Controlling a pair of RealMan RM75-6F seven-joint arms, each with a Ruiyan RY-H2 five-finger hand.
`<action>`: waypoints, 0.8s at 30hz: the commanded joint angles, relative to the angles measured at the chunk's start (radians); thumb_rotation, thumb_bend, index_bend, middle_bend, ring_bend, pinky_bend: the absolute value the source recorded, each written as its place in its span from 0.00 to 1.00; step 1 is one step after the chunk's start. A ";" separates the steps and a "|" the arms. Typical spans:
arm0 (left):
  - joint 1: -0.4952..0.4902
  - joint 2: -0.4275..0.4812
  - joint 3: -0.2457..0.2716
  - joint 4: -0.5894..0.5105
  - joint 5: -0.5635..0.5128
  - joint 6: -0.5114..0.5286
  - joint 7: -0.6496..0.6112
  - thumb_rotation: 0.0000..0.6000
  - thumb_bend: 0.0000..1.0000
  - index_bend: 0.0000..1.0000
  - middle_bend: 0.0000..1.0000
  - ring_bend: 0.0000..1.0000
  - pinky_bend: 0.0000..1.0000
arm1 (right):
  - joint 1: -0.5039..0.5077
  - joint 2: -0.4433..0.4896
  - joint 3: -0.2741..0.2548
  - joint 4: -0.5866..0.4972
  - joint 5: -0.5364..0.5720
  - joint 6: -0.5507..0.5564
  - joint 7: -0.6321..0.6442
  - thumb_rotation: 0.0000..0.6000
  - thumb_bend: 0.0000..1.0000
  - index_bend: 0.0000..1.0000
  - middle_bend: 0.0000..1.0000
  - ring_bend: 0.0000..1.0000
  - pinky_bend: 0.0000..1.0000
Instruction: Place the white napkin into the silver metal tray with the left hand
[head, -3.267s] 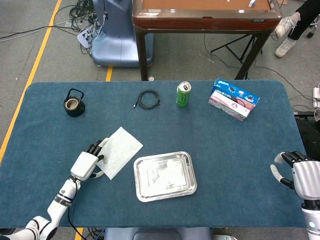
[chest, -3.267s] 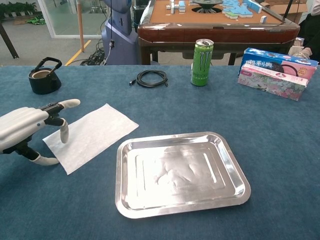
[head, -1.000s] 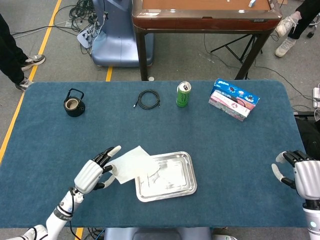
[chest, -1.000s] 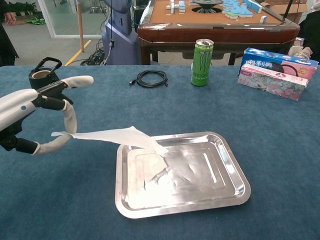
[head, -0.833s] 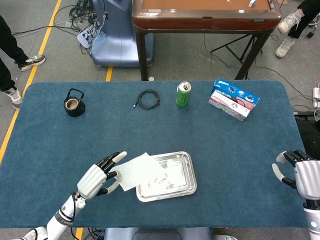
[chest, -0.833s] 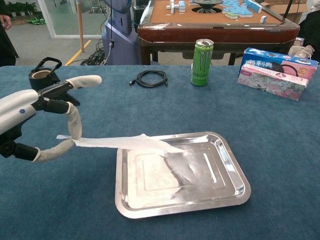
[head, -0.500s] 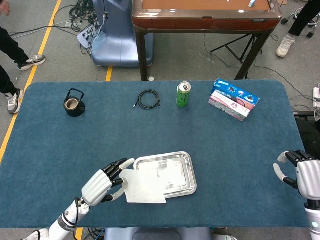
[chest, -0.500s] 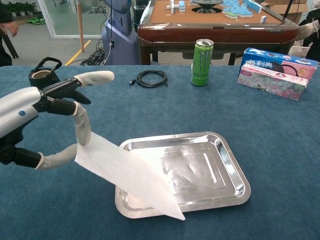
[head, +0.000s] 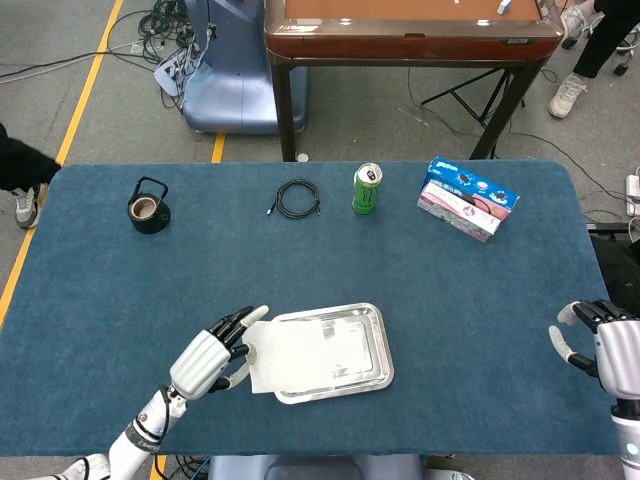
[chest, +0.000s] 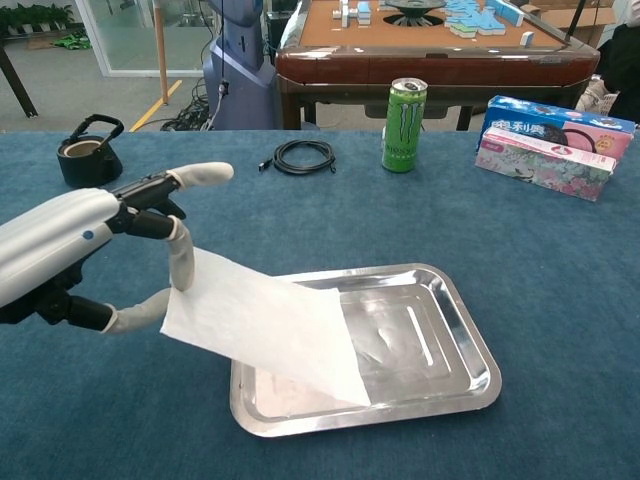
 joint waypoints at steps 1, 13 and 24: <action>-0.003 -0.004 0.004 0.002 0.007 -0.003 0.002 1.00 0.46 0.62 0.05 0.00 0.20 | 0.000 0.000 0.000 0.000 0.000 0.000 0.000 1.00 0.32 0.55 0.59 0.48 0.66; -0.022 -0.031 -0.003 0.028 -0.003 -0.038 -0.010 1.00 0.46 0.62 0.05 0.00 0.20 | -0.008 0.010 0.003 -0.005 0.000 0.015 0.012 1.00 0.32 0.55 0.59 0.48 0.66; -0.032 -0.066 0.002 0.070 -0.010 -0.060 -0.029 1.00 0.46 0.62 0.05 0.00 0.20 | -0.030 0.033 0.018 -0.019 0.007 0.061 0.043 1.00 0.32 0.55 0.59 0.48 0.66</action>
